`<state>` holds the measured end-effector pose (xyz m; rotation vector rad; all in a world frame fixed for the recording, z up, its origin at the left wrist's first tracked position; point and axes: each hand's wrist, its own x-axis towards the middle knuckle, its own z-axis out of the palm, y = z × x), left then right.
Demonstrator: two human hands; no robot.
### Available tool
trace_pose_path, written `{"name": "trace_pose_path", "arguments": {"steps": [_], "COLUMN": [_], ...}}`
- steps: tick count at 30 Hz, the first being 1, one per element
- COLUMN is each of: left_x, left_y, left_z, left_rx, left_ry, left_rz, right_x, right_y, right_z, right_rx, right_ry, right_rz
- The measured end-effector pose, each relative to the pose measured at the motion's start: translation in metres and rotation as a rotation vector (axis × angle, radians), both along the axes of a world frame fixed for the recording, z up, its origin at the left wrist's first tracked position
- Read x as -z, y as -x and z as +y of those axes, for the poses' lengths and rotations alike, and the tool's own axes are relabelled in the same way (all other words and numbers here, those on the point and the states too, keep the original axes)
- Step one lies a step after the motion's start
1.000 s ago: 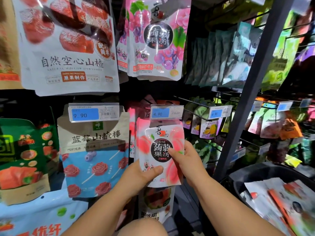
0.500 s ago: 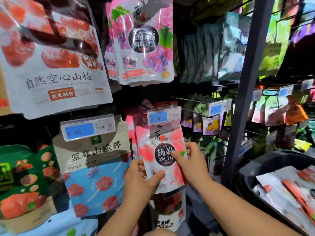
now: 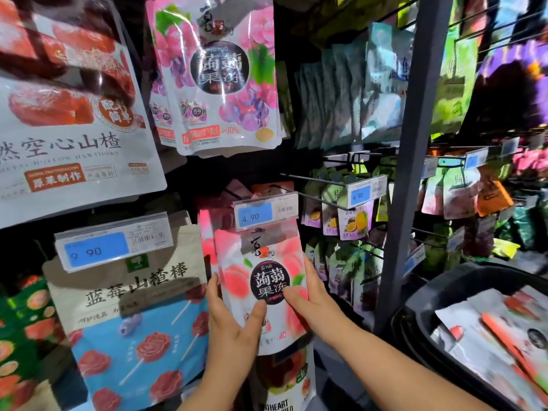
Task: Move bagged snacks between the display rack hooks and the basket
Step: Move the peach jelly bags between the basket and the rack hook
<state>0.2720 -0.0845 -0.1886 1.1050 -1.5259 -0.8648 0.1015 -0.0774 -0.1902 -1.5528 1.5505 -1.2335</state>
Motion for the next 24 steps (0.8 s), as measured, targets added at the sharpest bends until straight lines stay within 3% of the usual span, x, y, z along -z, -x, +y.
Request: {"name": "trace_pose_path", "arguments": {"steps": [12, 24], "left_x": [0.003, 0.003], "left_y": [0.006, 0.004], "left_z": [-0.004, -0.009], "left_rx": [0.051, -0.057], "left_ry": [-0.014, -0.044], "left_rz": [0.114, 0.028], "right_x": [0.007, 0.007], "right_y": [0.005, 0.014], "right_z": [-0.008, -0.024], "right_rx": [-0.045, -0.107], "right_ry": [-0.049, -0.131], "right_rz": [-0.162, -0.099]}}
